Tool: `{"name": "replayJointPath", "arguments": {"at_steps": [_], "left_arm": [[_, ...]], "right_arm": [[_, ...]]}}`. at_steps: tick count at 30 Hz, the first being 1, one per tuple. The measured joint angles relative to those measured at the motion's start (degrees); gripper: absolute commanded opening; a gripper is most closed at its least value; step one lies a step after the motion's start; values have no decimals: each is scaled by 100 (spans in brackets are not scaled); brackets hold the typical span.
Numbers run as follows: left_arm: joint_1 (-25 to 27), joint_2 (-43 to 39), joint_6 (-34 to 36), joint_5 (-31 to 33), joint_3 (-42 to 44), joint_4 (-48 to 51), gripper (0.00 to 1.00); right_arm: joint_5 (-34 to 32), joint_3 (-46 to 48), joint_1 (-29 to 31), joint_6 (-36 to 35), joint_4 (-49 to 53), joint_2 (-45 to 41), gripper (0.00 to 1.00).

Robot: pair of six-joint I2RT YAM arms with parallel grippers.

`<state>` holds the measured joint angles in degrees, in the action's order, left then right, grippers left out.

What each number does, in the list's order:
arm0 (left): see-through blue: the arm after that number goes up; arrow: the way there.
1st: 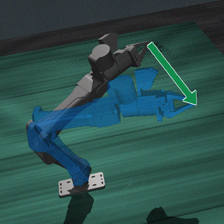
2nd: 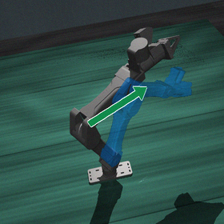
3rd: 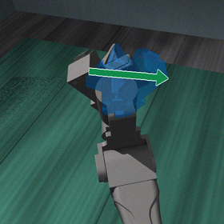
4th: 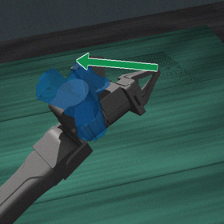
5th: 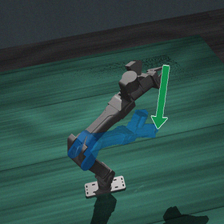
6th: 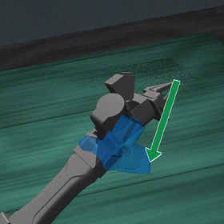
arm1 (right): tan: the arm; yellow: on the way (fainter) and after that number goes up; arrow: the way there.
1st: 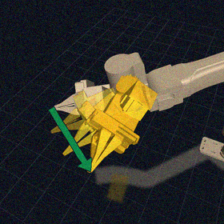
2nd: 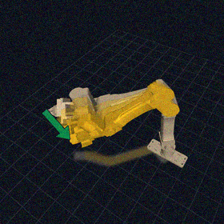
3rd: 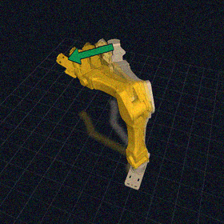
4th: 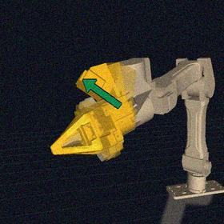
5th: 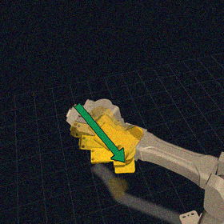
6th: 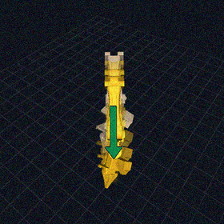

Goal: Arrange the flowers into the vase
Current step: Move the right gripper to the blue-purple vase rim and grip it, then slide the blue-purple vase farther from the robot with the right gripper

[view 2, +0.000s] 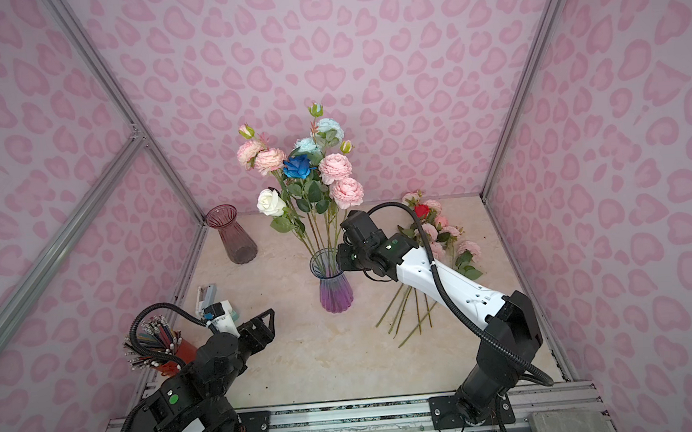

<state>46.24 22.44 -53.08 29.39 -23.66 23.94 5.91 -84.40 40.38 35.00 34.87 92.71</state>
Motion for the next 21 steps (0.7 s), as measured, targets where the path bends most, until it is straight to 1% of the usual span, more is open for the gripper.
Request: {"name": "replayJointPath", "arguments": {"at_steps": [4, 9, 15, 19, 21], "left_arm": [[0, -66, 7, 44, 9, 0, 86], [0, -114, 72, 57, 4, 4, 86], [0, -219, 94, 70, 4, 20, 86], [0, -328, 151, 125, 4, 37, 86], [0, -387, 197, 160, 4, 42, 86]], "right_arm": [[31, -7, 0, 116, 142, 61, 38], [31, -7, 0, 236, 120, 83, 30], [11, -9, 0, 337, 0, 170, 25], [11, -251, -26, 328, 61, 267, 14], [26, -376, -37, 306, 140, 317, 6]]}}
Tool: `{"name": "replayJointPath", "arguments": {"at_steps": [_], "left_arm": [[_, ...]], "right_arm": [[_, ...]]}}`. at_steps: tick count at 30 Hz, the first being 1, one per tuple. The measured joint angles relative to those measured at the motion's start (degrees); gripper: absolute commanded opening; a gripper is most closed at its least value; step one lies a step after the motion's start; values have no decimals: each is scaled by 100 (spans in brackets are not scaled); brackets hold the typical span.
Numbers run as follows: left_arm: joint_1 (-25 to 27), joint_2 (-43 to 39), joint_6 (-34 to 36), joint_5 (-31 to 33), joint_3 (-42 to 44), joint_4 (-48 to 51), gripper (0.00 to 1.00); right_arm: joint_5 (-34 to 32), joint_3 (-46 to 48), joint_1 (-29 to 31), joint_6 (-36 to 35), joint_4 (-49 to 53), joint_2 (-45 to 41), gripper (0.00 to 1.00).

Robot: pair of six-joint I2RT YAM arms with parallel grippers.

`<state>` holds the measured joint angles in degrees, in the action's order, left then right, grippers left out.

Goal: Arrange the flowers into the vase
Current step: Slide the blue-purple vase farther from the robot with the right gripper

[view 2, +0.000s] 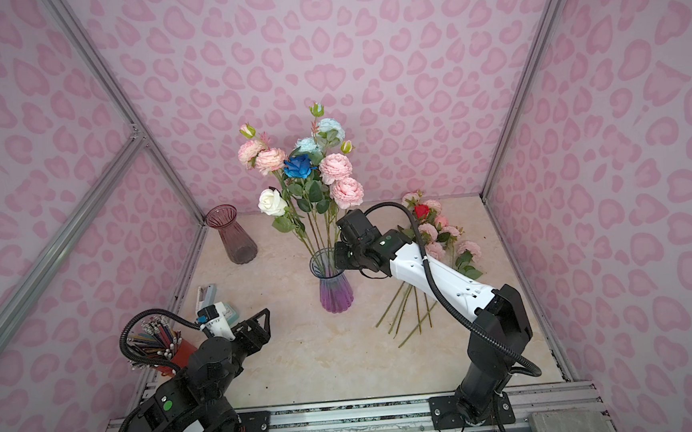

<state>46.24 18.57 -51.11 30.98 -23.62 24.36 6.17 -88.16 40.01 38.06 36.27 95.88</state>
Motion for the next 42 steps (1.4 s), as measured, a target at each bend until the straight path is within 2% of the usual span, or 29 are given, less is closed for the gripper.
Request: {"name": "replayJointPath", "arguments": {"at_steps": [3, 12, 22, 31, 42], "left_arm": [[0, -55, 26, 46, 0, 9, 86], [0, -55, 173, 94, -98, 127, 86], [0, -103, 321, 160, -339, 326, 86], [0, -284, 435, 186, -601, 586, 84], [0, -138, 673, 179, -876, 723, 84]], "right_arm": [[52, -50, -17, -26, 42, 33, 0], [85, -87, -114, -125, -9, 101, 0], [-15, -579, -796, -214, -4, 492, 0], [4, -1714, -1235, -221, -11, 1475, 0], [-166, -3797, -1652, -229, 374, 2909, 0]]}}
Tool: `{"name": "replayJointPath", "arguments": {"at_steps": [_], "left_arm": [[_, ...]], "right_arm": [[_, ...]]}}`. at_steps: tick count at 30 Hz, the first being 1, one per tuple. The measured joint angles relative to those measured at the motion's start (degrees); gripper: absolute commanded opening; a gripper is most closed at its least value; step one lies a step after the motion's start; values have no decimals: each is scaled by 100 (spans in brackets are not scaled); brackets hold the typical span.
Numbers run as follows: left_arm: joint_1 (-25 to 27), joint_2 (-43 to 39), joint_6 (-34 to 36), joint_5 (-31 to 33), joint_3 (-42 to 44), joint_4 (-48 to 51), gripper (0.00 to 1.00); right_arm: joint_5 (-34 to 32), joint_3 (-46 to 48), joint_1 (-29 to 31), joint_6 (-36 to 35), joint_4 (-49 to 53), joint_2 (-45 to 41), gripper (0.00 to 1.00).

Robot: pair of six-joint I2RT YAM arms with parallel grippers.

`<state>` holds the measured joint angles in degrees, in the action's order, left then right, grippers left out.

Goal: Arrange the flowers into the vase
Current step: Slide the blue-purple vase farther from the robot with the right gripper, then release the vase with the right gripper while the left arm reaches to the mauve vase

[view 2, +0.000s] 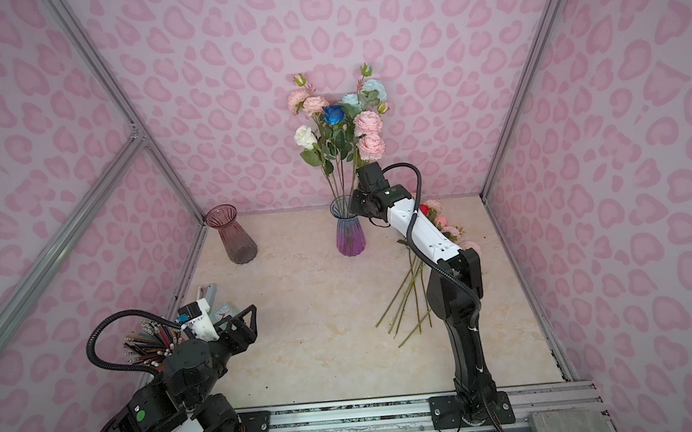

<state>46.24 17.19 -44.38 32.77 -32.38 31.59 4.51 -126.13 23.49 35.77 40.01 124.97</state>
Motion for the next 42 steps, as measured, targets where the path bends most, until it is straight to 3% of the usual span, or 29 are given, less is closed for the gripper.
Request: {"name": "replayJointPath", "arguments": {"at_steps": [6, 13, 20, 30, 34, 42], "left_arm": [[0, 63, 90, -2, -114, 46, 84], [0, 103, 105, -7, -138, 131, 84], [0, 142, 101, -87, -177, 131, 84], [0, 214, 87, -157, -269, 129, 84], [0, 212, 87, -160, -291, 138, 84], [0, 404, 219, -149, -483, 129, 84]], "right_arm": [[37, -1093, -116, 7, 393, 684, 0], [195, -1231, -149, 48, 402, 780, 1], [199, -1475, -116, -48, 634, 874, 14], [343, -1475, -175, -87, 791, 874, 28], [367, -1340, -175, -107, 802, 772, 30], [407, -216, -173, -177, 439, -92, 32]]}}
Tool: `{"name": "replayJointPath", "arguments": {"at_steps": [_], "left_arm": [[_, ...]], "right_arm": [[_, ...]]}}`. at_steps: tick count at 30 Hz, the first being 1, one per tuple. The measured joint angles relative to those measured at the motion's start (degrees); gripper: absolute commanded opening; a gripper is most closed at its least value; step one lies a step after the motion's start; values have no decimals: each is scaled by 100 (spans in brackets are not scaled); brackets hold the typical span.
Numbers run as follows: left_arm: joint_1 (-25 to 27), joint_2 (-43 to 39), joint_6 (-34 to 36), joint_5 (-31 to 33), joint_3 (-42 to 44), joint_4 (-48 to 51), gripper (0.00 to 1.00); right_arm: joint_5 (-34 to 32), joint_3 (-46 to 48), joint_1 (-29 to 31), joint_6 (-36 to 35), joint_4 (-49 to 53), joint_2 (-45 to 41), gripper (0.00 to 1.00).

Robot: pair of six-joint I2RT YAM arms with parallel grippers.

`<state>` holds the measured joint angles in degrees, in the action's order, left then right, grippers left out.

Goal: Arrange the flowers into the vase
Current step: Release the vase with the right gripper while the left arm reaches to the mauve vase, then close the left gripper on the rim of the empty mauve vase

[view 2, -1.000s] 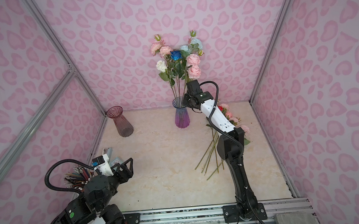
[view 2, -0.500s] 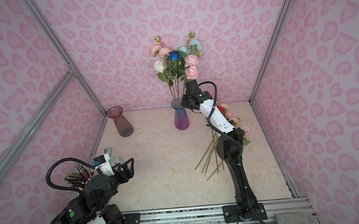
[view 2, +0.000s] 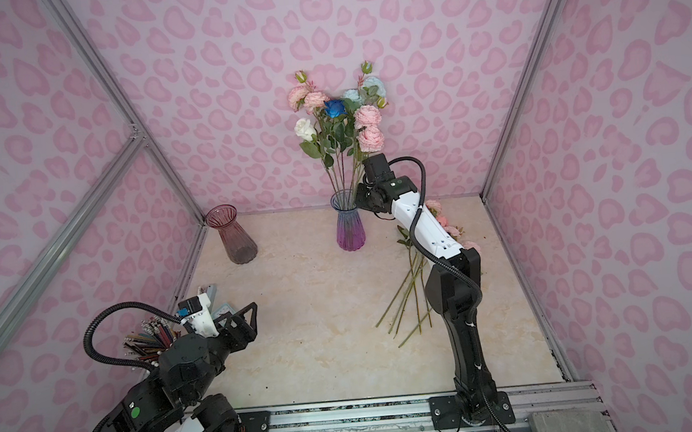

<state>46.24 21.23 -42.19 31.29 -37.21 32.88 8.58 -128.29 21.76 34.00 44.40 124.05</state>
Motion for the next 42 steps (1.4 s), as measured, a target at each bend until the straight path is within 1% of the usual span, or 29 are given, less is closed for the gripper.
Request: {"name": "replayJointPath", "arguments": {"at_steps": [3, 6, 11, 13, 17, 19, 21, 25, 27, 29, 31, 33, 36, 39, 42], "left_arm": [[0, 271, 103, -2, -232, 13, 83], [0, 726, 269, 2, -686, 55, 82], [-11, 1705, 614, 68, -1759, 267, 81], [-155, 2105, 767, 59, -2243, 407, 81], [-1054, 3025, 940, -214, -3379, 651, 80], [-1604, 3521, 944, -490, -3888, 772, 80], [-2229, 4111, 896, -855, -4382, 811, 78], [-3174, 5213, 407, -1521, -5147, 942, 77], [-3432, 5668, 76, -1639, -5469, 979, 77], [-3657, 6050, -315, -1733, -5748, 1025, 74], [-3904, 6408, -785, -1801, -5998, 1091, 74], [-4089, 6712, -1220, -1781, -6192, 1128, 75], [-4221, 7093, -1777, -1641, -6435, 1338, 74], [-4374, 7514, -2162, -1598, -6806, 1589, 72], [-4546, 8100, -2461, -1556, -7416, 1939, 71]], "right_arm": [[0, 365, 0, -17, -107, -251, 32], [-2, 721, -2, -46, -184, -601, 32], [7, 2124, 0, -76, -660, -1703, 33], [-4, 2677, 2, -76, -846, -2159, 33], [-129, 3722, 50, -76, -1217, -3185, 35], [-199, 4131, 107, -72, -1432, -3624, 36], [-284, 4599, 205, -72, -1622, -4070, 37], [-363, 5215, 310, -63, -1847, -4669, 39], [-404, 5427, 310, -50, -1996, -4892, 40], [-391, 5593, 334, -24, -2135, -5045, 41], [-308, 5729, 376, -17, -2216, -5152, 42], [-238, 5869, 396, -15, -2267, -5278, 43], [-256, 6216, 378, -15, -2470, -5584, 45], [-256, 6467, 365, -13, -2555, -5816, 45], [-223, 6585, 369, -11, -2697, -5904, 46]]}}
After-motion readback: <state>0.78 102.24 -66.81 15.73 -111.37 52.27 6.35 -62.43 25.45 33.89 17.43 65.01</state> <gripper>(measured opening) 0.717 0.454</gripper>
